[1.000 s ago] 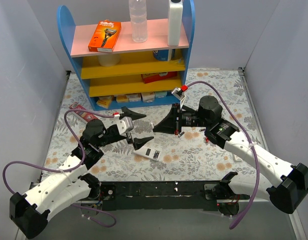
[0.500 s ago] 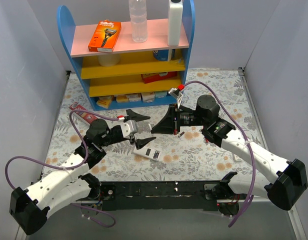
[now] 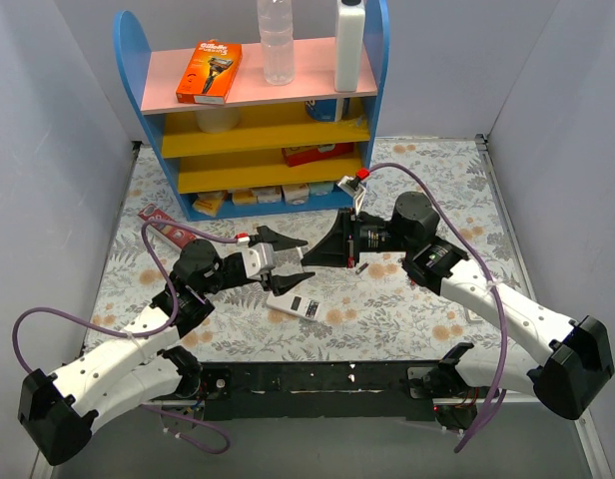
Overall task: Load the batteries into the remote control
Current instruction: Adjust the battery cover.
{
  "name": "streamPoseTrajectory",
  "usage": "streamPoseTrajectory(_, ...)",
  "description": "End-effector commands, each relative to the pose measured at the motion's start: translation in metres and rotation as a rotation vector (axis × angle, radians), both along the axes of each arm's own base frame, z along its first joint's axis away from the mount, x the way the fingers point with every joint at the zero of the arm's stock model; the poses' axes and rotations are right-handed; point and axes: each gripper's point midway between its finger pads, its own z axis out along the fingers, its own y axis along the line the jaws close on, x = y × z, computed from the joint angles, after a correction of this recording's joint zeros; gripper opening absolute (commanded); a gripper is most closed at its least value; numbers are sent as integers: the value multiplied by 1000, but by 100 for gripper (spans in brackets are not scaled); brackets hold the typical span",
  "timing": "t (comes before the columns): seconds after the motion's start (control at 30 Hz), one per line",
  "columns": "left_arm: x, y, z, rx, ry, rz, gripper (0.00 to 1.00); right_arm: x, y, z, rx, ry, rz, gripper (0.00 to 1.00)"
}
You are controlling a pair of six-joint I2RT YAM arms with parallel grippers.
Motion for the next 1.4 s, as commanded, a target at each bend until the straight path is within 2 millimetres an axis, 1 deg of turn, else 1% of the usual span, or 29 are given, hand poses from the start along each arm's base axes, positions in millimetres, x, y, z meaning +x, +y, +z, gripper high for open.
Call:
streamPoseTrajectory(0.0,-4,-1,24,-43,-48,-12,57,-2,0,0,16,12,7,1)
streamPoseTrajectory(0.1,-5,-2,23,-43,-40,-16,53,0,0,-4,9,29,-3,1)
streamPoseTrajectory(0.27,-6,-2,21,-38,-31,-20,42,3,0,-9,-3,58,-23,1)
streamPoseTrajectory(0.33,-6,-3,18,-26,-15,-20,35,4,-1,-13,-17,73,-36,1)
streamPoseTrajectory(0.37,-3,-3,14,-15,-2,-11,34,7,-1,-15,-24,79,-53,1)
streamPoseTrajectory(0.4,-1,-4,15,-10,2,-6,34,8,-1,-16,-33,79,-61,1)
streamPoseTrajectory(0.43,0,-4,9,14,26,1,34,10,-2,-14,-39,73,-73,8)
streamPoseTrajectory(0.47,3,-4,6,26,38,15,34,14,-3,-20,-73,89,-99,14)
streamPoseTrajectory(0.5,7,-5,4,40,48,21,33,16,-4,-23,-98,70,-114,22)
streamPoseTrajectory(0.53,7,-6,-5,73,78,25,33,19,-5,-25,-118,63,-131,34)
streamPoseTrajectory(0.57,9,-6,-8,86,92,31,33,24,-7,-26,-159,70,-168,40)
streamPoseTrajectory(0.6,12,-6,-14,108,106,39,32,28,-8,-24,-170,26,-186,45)
streamPoseTrajectory(0.63,13,-7,-19,134,132,42,32,31,-11,-27,-204,26,-209,52)
streamPoseTrajectory(0.67,13,-7,-22,149,144,38,32,38,-13,-21,-218,0,-247,55)
streamPoseTrajectory(0.7,14,-7,-25,165,151,43,31,39,-16,-26,-258,-14,-255,56)
streamPoseTrajectory(0.73,15,-7,-33,204,182,42,31,41,-18,-28,-277,-19,-266,57)
streamPoseTrajectory(0.77,15,-7,-35,219,189,43,31,45,-19,-23,-282,-39,-290,57)
streamPoseTrajectory(0.8,15,-7,-38,234,194,41,31,45,-20,-27,-304,-44,-291,57)
streamPoseTrajectory(0.83,15,-7,-45,262,212,40,31,46,-21,-27,-309,-51,-293,57)
streamPoseTrajectory(0.87,16,-8,-42,267,209,38,31,48,-21,-26,-311,-56,-303,57)
streamPoseTrajectory(0.9,15,-8,-43,278,213,34,31,49,-21,-26,-317,-64,-304,57)
streamPoseTrajectory(0.93,15,-8,-50,302,234,34,31,48,-21,-28,-331,-60,-304,57)
streamPoseTrajectory(0.97,16,-8,-46,304,228,33,31,49,-20,-30,-341,-61,-310,56)
streamPoseTrajectory(1.0,16,-9,-46,311,230,31,31,51,-19,-30,-349,-68,-312,57)
streamPoseTrajectory(1.03,17,-8,-51,332,247,33,31,49,-18,-35,-369,-61,-306,56)
streamPoseTrajectory(1.1,19,-10,-50,342,251,34,32,52,-17,-40,-393,-66,-322,56)
streamPoseTrajectory(1.27,20,-11,-57,371,267,37,32,52,-12,-48,-425,-62,-324,56)
streamPoseTrajectory(1.37,21,-11,-60,383,277,39,32,52,-11,-54,-441,-48,-327,52)
